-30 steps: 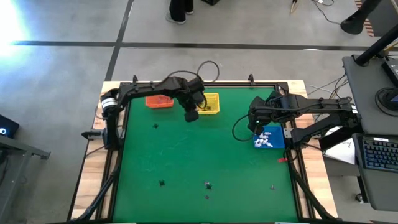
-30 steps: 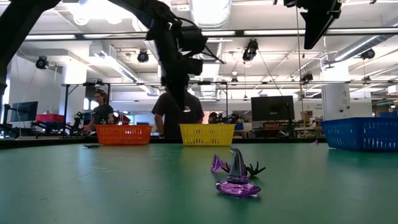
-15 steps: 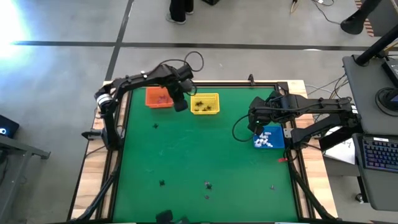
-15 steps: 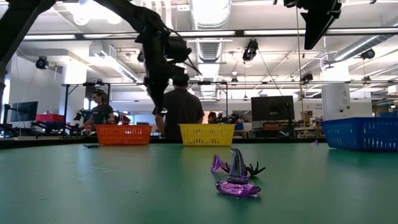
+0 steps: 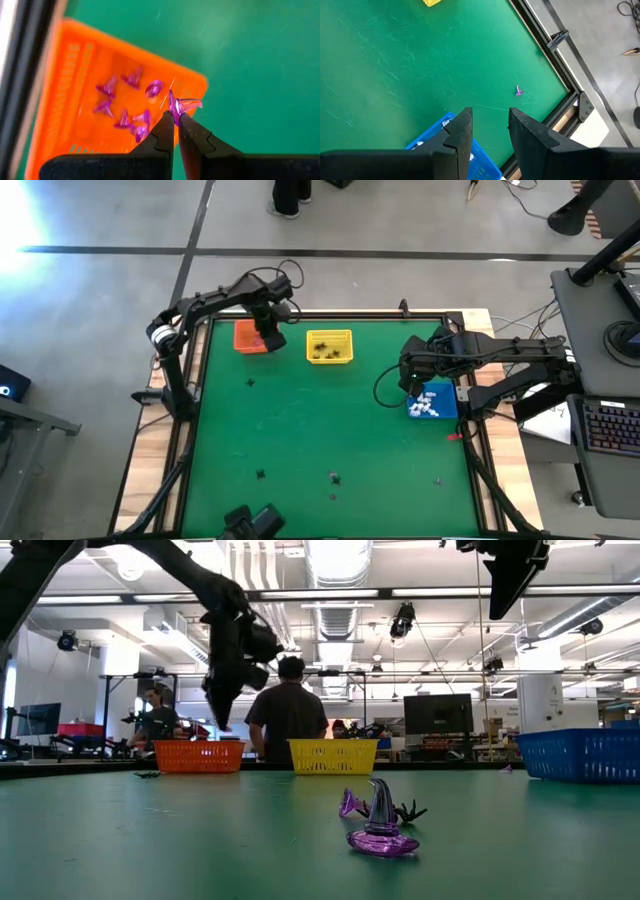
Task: Sort Halloween decoration
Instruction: Put the violet hat toy into the orange basket
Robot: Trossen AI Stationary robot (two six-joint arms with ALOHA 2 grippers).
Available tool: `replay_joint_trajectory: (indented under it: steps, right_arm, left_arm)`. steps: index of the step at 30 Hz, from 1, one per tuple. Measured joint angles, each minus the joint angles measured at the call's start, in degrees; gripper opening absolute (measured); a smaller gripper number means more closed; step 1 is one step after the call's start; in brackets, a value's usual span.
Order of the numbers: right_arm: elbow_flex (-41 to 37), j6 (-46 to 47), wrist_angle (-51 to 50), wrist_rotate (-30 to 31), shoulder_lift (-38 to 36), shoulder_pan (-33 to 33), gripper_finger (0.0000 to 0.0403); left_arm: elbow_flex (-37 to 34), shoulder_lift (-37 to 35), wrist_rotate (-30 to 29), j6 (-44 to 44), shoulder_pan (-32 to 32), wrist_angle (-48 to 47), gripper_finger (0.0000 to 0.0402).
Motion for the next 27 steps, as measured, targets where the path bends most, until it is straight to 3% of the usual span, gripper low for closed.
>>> replay_joint_trajectory:
  steps: [6, 17, 27]
  right_arm:
    - [0.00, -0.03, 0.02, 0.00, 0.00, -0.01, 0.0118]
    - [0.00, -0.16, 0.07, 0.00, 0.00, -0.01, 0.0118]
    - [0.00, 1.57, 4.37, 0.04, 0.00, -0.01, 0.0118]
  left_arm:
    - [-4.74, 0.00, 0.05, 0.66, 2.08, 2.61, 0.0000]
    - [-7.16, 0.00, -1.29, -0.51, 3.44, 3.62, 0.0003]
    - [-3.42, 0.00, -1.55, 1.39, 3.44, 1.65, 0.0063]
